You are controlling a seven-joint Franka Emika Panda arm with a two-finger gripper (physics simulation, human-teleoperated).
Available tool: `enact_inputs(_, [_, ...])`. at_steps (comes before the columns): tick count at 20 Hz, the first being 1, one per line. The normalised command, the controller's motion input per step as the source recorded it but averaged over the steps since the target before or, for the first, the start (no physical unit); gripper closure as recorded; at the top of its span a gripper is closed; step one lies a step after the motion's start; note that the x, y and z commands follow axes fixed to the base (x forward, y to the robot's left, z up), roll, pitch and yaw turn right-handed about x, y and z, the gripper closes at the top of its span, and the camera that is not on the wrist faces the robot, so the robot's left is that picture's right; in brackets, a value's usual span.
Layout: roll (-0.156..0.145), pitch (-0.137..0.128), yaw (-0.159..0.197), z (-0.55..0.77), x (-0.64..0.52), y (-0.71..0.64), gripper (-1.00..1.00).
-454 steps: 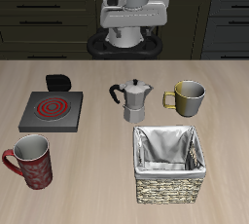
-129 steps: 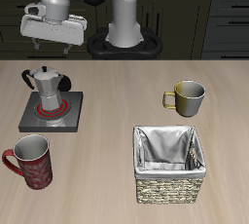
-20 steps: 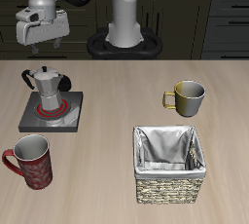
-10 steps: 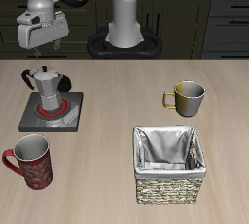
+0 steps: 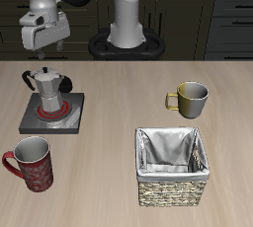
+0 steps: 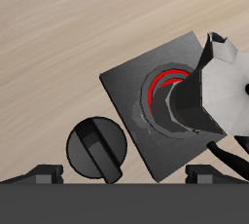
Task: Place the moka pot on the stove and turn off the stove
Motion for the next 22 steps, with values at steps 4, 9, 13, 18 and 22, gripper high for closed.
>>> enact_inputs(4, [0.008,-0.005,-0.019,-0.1,-0.07,0.02,-1.0])
enact_inputs(9, [0.009,-0.026,0.043,-0.21,-0.07,0.15,-1.0])
enact_inputs(13, [-0.011,0.004,0.001,-0.15,0.01,-0.03,-1.0])
enact_inputs(18, [0.01,0.048,-0.041,-0.39,-0.12,0.01,-1.0])
enact_inputs(22, [0.009,0.014,-0.003,-0.17,-0.08,0.03,-1.0])
